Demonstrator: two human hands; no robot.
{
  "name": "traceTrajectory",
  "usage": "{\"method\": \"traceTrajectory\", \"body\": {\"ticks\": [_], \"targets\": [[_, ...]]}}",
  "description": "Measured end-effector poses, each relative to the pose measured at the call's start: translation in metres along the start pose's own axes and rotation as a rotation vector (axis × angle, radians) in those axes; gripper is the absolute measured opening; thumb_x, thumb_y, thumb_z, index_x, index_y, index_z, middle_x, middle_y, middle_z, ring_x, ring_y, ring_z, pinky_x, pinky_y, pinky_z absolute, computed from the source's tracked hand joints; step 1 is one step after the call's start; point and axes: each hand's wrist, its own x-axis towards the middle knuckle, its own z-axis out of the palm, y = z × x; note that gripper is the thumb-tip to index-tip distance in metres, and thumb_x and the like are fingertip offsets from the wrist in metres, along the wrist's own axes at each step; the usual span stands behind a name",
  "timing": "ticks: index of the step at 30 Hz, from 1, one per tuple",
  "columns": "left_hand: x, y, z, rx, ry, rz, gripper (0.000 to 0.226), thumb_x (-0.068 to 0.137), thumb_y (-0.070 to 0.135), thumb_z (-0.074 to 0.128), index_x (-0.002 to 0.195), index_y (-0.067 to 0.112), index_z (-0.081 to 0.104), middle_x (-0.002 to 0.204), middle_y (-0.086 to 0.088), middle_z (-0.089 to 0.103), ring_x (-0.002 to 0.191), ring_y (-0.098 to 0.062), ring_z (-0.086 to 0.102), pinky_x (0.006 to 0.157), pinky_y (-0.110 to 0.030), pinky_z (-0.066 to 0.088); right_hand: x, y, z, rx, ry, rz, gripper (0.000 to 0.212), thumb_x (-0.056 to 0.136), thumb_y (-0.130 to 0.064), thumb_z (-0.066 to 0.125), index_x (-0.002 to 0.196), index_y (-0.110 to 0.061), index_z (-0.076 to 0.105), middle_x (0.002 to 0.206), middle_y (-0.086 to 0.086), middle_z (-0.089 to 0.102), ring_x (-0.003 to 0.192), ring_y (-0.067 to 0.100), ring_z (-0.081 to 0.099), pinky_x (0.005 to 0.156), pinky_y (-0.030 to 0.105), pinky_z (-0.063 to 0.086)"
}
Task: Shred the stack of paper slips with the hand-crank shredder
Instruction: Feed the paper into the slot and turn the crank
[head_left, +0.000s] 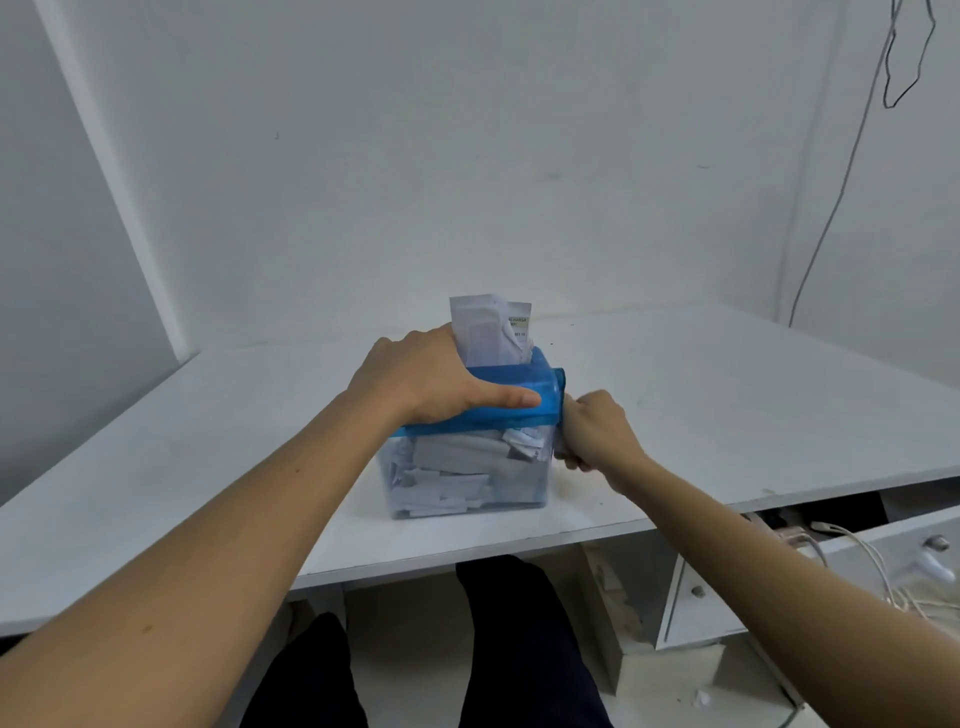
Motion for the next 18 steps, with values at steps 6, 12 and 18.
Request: {"method": "traceTrajectory", "body": {"ticks": [6,12,18], "targets": [[0.004,-0.002,-0.001,0.003,-0.033,-0.018,0.112,0.037,0.107,0.043,0.128,0.041,0.052,0.116,0.012,0.065,0.097,-0.017,0.058,0.085,-0.037,0.043,-0.053,-0.015,-0.035,-0.122,-0.135,-0.182,0.038,0.103,-0.032,0.044,0.071,-0.016,0.055,0.065,0.0,0.056,0.053,0.013,0.048,0.053,0.028,0.039],[0.005,-0.001,-0.001,-0.02,-0.038,-0.015,0.091,0.053,0.095,0.061,0.125,0.041,0.05,0.107,0.014,0.059,0.1,-0.018,0.056,0.094,-0.038,0.043,-0.032,-0.05,-0.046,-0.132,0.17,-0.479,0.05,0.091,-0.029,0.061,0.05,-0.008,0.041,0.046,0.0,0.027,0.045,0.013,0.021,0.043,0.022,0.023],[0.01,-0.008,0.004,-0.064,-0.024,-0.014,0.102,0.038,0.103,0.054,0.122,0.045,0.05,0.11,0.017,0.062,0.1,-0.017,0.057,0.09,-0.04,0.048,0.037,-0.086,-0.036,-0.041,0.275,-0.46,0.048,0.086,-0.041,0.067,0.052,-0.017,0.046,0.046,-0.007,0.046,0.048,0.015,0.044,0.054,0.031,0.044]]}}
